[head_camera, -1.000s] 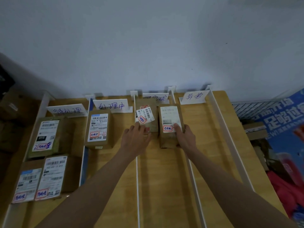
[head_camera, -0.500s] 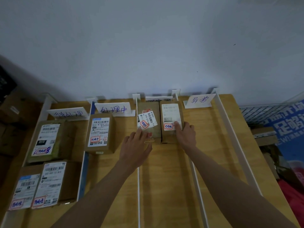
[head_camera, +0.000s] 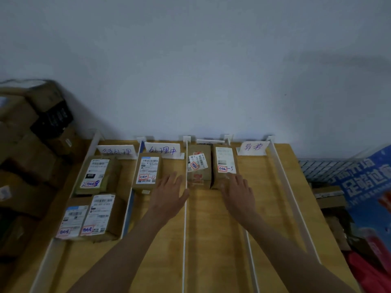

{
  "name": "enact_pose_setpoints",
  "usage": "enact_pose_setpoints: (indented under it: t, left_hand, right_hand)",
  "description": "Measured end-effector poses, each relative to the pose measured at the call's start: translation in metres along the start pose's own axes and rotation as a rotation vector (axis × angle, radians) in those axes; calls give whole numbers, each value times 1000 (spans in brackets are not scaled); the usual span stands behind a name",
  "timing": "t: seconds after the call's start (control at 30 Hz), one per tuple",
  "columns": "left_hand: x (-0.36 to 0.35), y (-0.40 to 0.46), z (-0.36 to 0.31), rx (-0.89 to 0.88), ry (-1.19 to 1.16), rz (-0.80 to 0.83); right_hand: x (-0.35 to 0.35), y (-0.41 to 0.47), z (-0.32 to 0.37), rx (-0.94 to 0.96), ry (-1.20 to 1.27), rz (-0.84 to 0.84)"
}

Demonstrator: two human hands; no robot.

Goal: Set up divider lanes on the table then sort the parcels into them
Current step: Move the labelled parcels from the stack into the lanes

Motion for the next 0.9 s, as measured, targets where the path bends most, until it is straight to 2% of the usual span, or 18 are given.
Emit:
enact_pose_setpoints:
  t: [0.23,0.47,0.63,0.9]
  left_hand:
    - [52,-125,40,173,48,-97]
    - [96,-264,82,370,84,-176]
    - [123,-345,122,527,109,-258]
    - [149,-442,185,645,159,-328]
  right_hand:
    - [22,-78,67,326,-90,-53]
    - [16,-166,153,565,-39,-23]
    - [15,-221,217,764,-8,-69]
    - [-7,-297,308,909,51,-23]
Point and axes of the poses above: each hand's wrist, its own y-axis towards the middle knuckle, its own x-axis out of the back of the hand, z = x × y, the point moved 4 cm from there along y, towards the middle knuckle, and after that the axes turned 4 degrees about -z, right-handed, at the moved point
